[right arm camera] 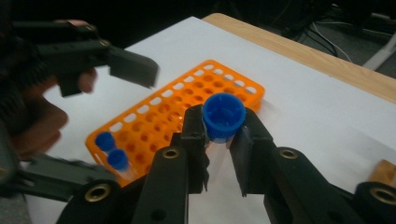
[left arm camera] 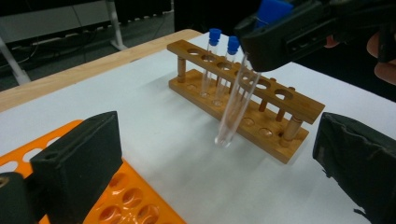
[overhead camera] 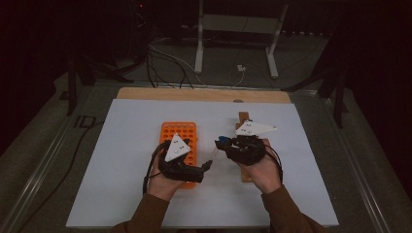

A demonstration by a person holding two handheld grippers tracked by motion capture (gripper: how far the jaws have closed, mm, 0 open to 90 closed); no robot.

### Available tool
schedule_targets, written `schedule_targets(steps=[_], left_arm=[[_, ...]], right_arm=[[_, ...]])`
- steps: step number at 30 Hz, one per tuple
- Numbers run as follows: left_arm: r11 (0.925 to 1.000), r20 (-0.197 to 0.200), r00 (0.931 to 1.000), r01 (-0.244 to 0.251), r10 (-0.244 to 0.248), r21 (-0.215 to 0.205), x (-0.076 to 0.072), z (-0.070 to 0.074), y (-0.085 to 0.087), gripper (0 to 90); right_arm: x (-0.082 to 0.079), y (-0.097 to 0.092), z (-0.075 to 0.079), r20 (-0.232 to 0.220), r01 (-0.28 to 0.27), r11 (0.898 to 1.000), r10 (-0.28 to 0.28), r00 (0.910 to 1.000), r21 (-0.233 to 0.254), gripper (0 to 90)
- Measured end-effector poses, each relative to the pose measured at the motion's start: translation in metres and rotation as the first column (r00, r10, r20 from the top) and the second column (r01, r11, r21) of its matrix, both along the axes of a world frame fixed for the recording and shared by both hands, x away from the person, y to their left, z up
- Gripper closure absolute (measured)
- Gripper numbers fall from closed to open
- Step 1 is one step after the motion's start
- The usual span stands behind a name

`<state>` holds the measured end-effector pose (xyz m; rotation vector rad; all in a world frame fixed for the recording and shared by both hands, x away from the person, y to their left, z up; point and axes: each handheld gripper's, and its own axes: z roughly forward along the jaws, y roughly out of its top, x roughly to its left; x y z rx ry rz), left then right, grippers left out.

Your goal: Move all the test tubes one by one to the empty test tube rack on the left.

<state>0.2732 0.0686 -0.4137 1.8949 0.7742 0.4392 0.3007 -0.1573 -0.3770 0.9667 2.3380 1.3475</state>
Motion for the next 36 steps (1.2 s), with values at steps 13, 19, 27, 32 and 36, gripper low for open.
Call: schedule_targets(steps=[13, 19, 27, 32, 36], left_arm=[[0.9985, 0.038, 0.9986, 0.036, -0.037, 0.042, -0.002, 0.002, -0.014, 43.9], [0.9982, 0.038, 0.9976, 0.057, -0.058, 0.020, -0.001, 0.002, -0.013, 65.6], [0.9969, 0.046, 0.9963, 0.072, -0.073, 0.033, -0.002, 0.002, -0.014, 76.8], [0.9978, 0.042, 0.9977, 0.052, -0.054, 0.041, 0.001, 0.002, -0.012, 76.9], [0.9988, 0.043, 0.9986, 0.030, -0.031, 0.038, 0.003, 0.003, -0.008, 77.0]], right_arm=[[-0.005, 0.016, 0.005, -0.021, -0.059, 0.997, 0.060, 0.9980, 0.042, 76.5], [-0.006, 0.018, 0.007, -0.022, -0.072, 0.996, 0.074, 0.9970, 0.047, 76.5], [-0.006, 0.019, 0.006, -0.026, -0.075, 0.996, 0.077, 0.9967, 0.051, 74.9], [-0.004, 0.015, 0.007, -0.032, -0.074, 0.994, 0.076, 0.9966, 0.078, 51.7], [-0.003, 0.008, 0.008, -0.033, -0.065, 0.994, 0.068, 0.9972, 0.091, 39.1]])
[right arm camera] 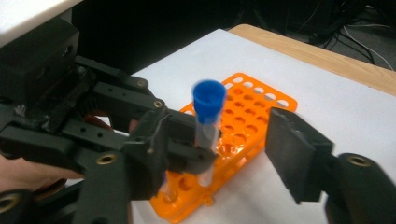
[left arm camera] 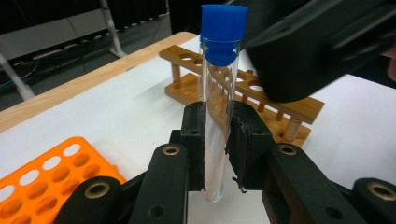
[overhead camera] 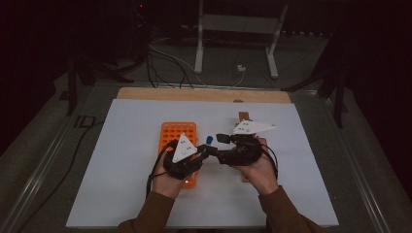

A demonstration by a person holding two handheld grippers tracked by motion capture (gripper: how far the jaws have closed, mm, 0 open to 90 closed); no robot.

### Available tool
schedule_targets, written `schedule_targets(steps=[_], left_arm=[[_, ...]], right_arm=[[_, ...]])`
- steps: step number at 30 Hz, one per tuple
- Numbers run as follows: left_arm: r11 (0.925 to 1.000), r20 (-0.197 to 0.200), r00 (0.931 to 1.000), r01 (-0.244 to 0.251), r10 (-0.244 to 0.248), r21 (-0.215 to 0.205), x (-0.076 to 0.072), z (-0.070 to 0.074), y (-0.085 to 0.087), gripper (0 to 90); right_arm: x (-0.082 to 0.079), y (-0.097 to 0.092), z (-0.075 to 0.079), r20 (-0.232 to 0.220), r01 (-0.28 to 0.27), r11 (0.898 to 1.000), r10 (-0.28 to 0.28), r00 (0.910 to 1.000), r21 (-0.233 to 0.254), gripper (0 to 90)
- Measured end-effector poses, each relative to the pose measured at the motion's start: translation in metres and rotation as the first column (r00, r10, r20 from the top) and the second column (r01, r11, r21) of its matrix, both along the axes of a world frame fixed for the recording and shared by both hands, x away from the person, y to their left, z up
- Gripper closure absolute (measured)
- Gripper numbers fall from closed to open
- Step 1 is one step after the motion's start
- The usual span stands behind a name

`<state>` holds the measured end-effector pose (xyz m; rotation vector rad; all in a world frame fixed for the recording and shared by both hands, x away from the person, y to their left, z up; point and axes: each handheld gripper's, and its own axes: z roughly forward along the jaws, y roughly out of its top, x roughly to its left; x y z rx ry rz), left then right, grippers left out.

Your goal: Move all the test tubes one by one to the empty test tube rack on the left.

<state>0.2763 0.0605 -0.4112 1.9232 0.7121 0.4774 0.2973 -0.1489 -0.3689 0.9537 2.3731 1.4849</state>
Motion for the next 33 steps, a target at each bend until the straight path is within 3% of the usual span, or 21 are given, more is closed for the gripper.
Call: schedule_targets(steps=[6, 20, 24, 33], left_arm=[[0.9998, -0.005, 0.9999, -0.015, 0.015, -0.014, 0.002, 0.000, 0.006, 77.1], [0.9976, -0.018, 0.9986, -0.051, 0.050, -0.047, 0.003, -0.001, 0.026, 77.0], [0.9960, -0.023, 0.9977, -0.065, 0.063, -0.061, 0.002, -0.002, 0.034, 77.0], [0.9944, -0.039, 0.9965, -0.076, 0.073, -0.074, -0.003, -0.006, 0.049, 76.9]], right_arm=[[0.002, -0.012, -0.001, 0.005, 0.028, 1.000, -0.028, 0.9996, 0.009, 25.7], [0.006, -0.031, -0.020, 0.060, 0.103, 0.994, -0.100, 0.9932, -0.044, 3.5], [0.007, -0.040, -0.025, 0.067, 0.142, 0.989, -0.138, 0.9881, -0.053, 1.6], [0.006, -0.055, -0.030, 0.072, 0.174, 0.983, -0.170, 0.9828, -0.051, 0.1]])
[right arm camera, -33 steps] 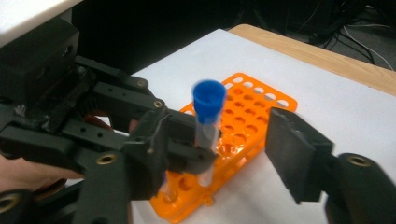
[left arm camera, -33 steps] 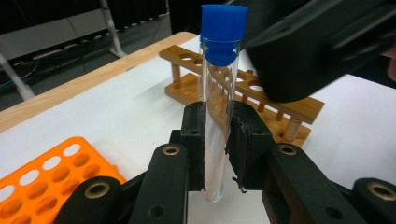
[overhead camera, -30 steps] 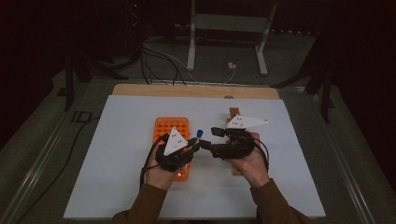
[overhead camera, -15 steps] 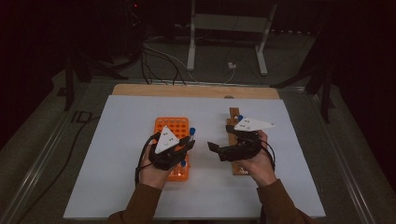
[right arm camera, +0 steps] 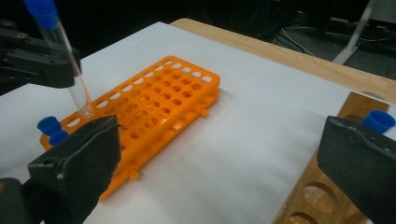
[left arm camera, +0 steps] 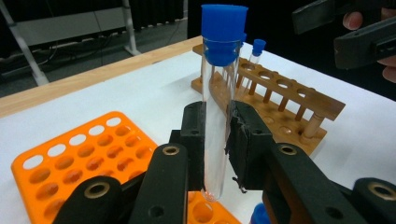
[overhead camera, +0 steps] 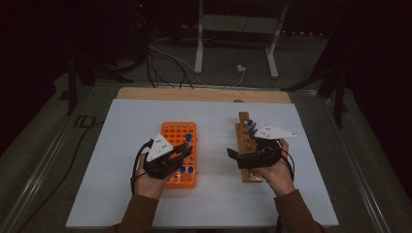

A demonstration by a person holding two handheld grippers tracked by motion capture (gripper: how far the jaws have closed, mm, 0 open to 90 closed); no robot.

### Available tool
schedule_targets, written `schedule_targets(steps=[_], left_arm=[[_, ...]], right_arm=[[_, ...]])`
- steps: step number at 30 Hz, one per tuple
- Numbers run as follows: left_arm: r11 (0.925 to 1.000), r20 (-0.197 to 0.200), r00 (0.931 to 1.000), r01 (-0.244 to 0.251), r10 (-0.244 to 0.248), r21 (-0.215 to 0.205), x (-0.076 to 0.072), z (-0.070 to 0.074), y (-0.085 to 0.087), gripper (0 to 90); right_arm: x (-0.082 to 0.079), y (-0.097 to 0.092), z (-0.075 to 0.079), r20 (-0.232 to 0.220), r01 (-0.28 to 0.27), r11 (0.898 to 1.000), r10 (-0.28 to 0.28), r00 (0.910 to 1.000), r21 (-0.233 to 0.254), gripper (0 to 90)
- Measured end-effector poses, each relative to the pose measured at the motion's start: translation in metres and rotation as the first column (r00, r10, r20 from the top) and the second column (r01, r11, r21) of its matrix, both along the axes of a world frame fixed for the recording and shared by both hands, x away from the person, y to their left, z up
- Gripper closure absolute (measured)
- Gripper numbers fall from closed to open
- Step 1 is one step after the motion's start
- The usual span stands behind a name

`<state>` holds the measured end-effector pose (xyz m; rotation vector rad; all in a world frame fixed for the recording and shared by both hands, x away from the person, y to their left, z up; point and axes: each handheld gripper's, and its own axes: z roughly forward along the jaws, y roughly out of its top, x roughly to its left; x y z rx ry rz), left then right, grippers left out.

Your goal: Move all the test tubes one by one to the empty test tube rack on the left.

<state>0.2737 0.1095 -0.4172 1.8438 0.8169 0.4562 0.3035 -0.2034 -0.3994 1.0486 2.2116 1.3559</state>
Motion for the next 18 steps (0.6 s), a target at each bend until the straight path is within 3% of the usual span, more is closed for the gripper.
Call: schedule_targets(steps=[18], left_arm=[[0.9993, -0.026, 0.9993, -0.028, 0.027, -0.024, -0.012, -0.013, 0.024, 76.8]], right_arm=[[-0.003, -0.016, -0.013, -0.012, 0.044, 0.999, -0.044, 0.9990, 0.011, 0.1]])
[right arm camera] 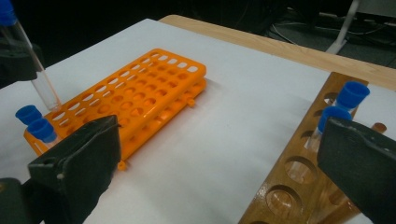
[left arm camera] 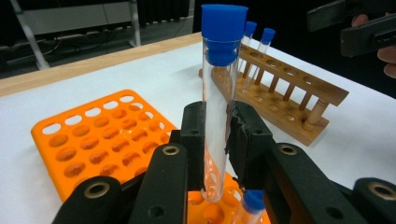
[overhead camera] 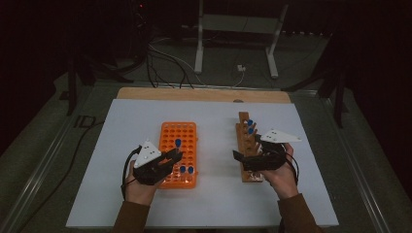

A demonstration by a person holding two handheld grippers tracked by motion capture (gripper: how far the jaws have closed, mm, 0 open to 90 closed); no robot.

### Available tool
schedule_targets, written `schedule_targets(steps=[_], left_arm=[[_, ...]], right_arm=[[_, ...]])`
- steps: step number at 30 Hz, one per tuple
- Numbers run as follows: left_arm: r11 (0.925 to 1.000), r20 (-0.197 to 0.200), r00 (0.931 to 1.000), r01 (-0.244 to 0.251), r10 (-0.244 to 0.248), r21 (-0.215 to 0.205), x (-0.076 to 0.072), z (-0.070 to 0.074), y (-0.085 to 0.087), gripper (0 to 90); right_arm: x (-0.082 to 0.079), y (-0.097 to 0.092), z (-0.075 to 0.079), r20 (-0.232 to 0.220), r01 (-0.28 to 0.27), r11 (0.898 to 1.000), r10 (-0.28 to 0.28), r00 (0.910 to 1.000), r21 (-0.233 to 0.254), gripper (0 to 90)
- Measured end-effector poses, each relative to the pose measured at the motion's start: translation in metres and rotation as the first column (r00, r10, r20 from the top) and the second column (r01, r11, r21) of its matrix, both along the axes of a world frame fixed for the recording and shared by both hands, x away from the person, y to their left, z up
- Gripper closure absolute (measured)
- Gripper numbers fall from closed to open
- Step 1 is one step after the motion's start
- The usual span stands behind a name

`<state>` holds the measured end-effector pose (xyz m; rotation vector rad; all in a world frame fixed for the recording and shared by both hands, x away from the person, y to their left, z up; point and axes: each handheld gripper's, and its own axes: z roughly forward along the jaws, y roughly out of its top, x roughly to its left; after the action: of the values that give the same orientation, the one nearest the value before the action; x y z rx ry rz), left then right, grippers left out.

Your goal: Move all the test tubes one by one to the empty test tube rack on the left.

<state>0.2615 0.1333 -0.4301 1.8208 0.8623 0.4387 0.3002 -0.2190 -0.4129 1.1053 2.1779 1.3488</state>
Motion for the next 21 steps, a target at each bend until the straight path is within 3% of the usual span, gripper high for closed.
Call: schedule_targets(steps=[12, 21], left_arm=[[0.9999, -0.040, 0.9992, -0.001, 0.002, 0.013, -0.009, -0.021, 0.004, 76.8], [0.9997, -0.053, 0.9986, 0.003, -0.002, 0.026, -0.014, -0.028, 0.007, 76.8]], right_arm=[[-0.003, -0.003, -0.005, -0.005, 0.004, 1.000, -0.004, 1.0000, 0.005, 0.1], [-0.004, -0.003, -0.008, -0.010, 0.005, 1.000, -0.005, 0.9999, 0.011, 0.1]])
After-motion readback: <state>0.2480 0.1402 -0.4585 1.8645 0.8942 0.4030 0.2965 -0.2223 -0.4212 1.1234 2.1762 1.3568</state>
